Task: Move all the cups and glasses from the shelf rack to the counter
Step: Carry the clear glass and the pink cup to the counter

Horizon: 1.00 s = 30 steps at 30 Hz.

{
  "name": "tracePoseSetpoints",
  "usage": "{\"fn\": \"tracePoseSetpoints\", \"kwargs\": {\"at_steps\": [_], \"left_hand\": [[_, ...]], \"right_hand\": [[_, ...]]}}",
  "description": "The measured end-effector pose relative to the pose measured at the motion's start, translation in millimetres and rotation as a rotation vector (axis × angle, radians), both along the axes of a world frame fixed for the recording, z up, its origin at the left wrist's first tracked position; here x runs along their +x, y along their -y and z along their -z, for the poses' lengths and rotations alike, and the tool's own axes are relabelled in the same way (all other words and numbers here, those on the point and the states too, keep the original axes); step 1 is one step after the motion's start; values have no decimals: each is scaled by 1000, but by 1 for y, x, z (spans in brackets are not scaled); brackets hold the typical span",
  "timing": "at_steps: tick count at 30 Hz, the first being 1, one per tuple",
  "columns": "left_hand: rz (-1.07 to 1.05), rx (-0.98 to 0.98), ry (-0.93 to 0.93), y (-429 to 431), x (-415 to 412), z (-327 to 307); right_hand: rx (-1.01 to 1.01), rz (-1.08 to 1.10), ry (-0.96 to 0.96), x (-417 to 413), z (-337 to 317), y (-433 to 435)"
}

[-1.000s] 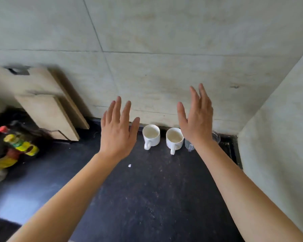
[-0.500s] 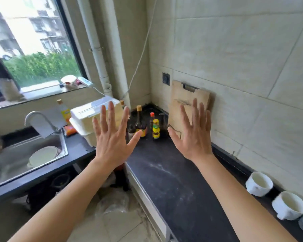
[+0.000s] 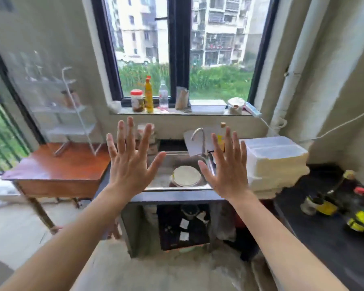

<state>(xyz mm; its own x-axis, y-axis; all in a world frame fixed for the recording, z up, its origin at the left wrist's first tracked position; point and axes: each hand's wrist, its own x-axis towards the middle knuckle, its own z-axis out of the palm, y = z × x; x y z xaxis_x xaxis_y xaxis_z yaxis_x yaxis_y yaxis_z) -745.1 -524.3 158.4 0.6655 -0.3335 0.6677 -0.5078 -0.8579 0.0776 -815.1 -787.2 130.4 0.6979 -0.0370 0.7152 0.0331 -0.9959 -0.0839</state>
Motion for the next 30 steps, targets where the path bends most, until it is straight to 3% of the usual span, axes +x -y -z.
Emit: {"fn": "tracePoseSetpoints", "kwargs": {"at_steps": [7,15,21,30], "left_hand": [[-309,-35,-82,-151,83,27],[-565,7,-193,-262,206,48],[-697,-38,-189,-338,293,25],[-696,-193,-262,-448,400,45]], "right_hand": [[13,-291,-28,168,26,-150],[69,-534,-156,359,56,-282],[132,-658,-234,486,30,-375],[99,-743,-296,581,31,-500]]}}
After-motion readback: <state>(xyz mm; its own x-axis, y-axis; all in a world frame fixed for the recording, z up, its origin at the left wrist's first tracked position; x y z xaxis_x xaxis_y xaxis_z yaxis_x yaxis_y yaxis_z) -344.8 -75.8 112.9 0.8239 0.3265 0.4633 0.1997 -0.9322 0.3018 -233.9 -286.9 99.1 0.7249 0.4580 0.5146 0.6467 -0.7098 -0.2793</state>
